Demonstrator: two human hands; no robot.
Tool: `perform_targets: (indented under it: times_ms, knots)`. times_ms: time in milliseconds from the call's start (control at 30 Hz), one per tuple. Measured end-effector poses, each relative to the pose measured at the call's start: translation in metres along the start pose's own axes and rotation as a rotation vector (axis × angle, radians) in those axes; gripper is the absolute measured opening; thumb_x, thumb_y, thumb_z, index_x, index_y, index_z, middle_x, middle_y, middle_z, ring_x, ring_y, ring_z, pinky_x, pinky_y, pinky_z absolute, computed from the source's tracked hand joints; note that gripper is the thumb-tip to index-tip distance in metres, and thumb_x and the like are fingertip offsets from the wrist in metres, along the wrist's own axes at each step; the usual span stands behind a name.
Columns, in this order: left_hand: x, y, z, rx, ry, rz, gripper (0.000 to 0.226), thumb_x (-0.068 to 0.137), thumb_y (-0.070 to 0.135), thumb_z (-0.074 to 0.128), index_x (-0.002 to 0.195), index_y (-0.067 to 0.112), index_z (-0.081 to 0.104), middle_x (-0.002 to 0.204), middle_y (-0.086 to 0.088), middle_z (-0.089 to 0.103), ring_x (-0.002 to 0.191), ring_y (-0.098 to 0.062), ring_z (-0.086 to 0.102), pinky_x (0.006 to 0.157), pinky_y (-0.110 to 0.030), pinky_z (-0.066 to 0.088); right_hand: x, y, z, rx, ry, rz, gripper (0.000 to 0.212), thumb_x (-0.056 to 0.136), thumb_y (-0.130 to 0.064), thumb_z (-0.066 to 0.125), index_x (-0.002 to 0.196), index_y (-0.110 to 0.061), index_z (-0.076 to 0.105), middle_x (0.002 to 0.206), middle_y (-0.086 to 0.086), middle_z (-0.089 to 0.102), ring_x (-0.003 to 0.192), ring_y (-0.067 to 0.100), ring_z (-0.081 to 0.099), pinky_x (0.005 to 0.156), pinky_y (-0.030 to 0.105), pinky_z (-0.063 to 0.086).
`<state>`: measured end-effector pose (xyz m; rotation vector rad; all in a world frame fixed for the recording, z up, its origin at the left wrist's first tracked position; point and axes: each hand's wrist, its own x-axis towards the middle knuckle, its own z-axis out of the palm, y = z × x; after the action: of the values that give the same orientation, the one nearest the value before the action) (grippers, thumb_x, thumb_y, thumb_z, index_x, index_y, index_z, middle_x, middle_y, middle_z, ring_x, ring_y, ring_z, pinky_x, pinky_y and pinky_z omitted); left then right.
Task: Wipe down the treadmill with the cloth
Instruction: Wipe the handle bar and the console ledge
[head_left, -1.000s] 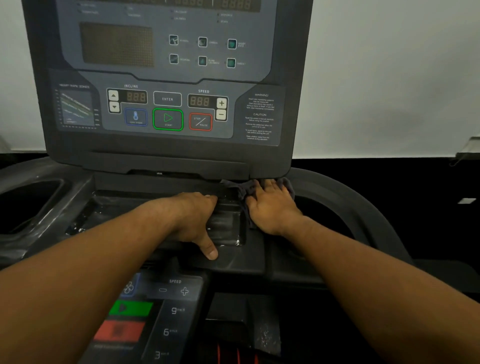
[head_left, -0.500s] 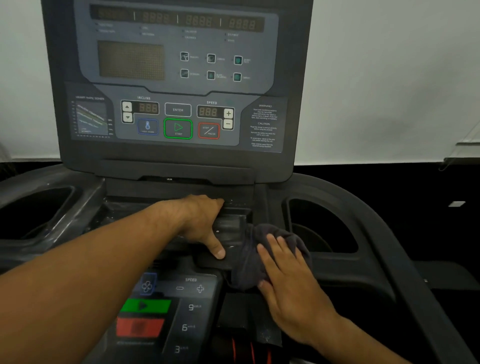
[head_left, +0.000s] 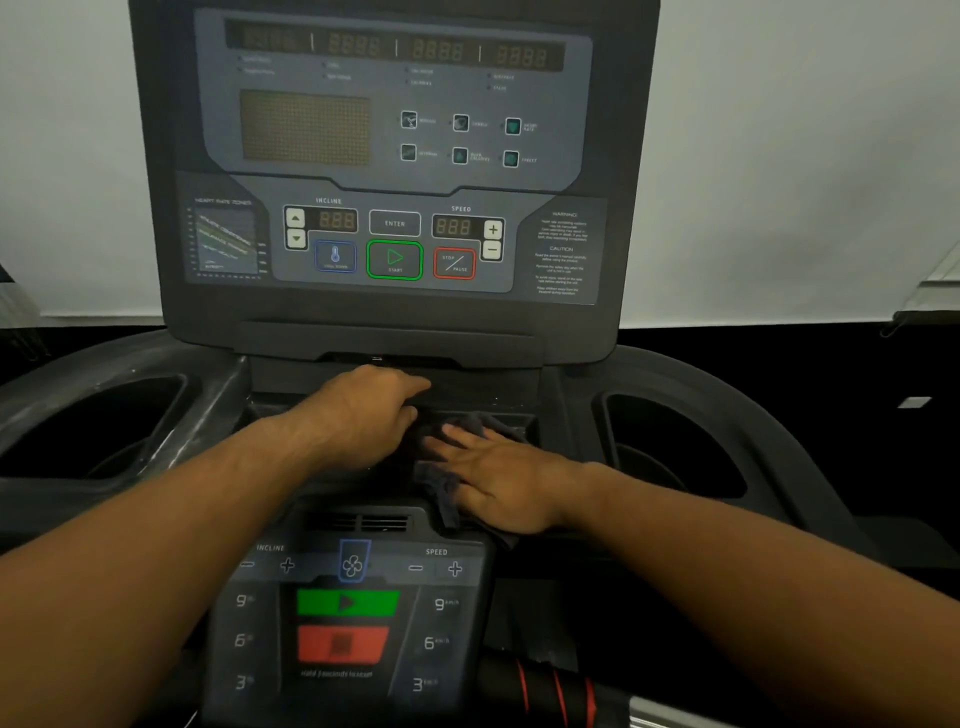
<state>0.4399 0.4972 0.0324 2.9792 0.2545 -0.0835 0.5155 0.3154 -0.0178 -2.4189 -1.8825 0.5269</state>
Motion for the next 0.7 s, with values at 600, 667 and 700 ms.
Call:
perform_targets:
  times_ms: [600,667,700]
  knots:
    - [-0.031,-0.019,0.010,-0.091,0.111,-0.027,0.045,0.099,0.038,0.046,0.140,0.021,0.052,0.140,0.001,0.056,0.129,-0.020,0.051,0.107,-0.038,0.041,-0.016,0.033,-0.002,-0.153,-0.019,0.208,0.063,0.101,-0.053,0.011,0.155,-0.022,0.000,0.160,-0.002,-0.021,0.143,0.016,-0.027,0.114,0.040,-0.018]
    - [-0.032,-0.018,0.008,-0.088,0.120,-0.028,0.046,0.099,0.039,0.045,0.141,0.020,0.051,0.140,0.000,0.056,0.129,-0.020,0.051,0.107,-0.038,0.040,-0.005,0.036,-0.005,-0.187,-0.038,0.182,0.062,0.102,-0.051,0.012,0.155,-0.022,-0.002,0.159,0.000,-0.024,0.143,0.017,-0.029,0.111,0.040,-0.023]
    - [-0.032,-0.017,0.008,-0.088,0.123,-0.031,0.045,0.099,0.038,0.045,0.140,0.020,0.051,0.140,0.000,0.057,0.129,-0.021,0.051,0.107,-0.037,0.040,-0.001,0.035,-0.005,-0.196,-0.035,0.165,0.063,0.102,-0.051,0.013,0.155,-0.021,-0.001,0.159,0.001,-0.024,0.143,0.018,-0.029,0.109,0.039,-0.024]
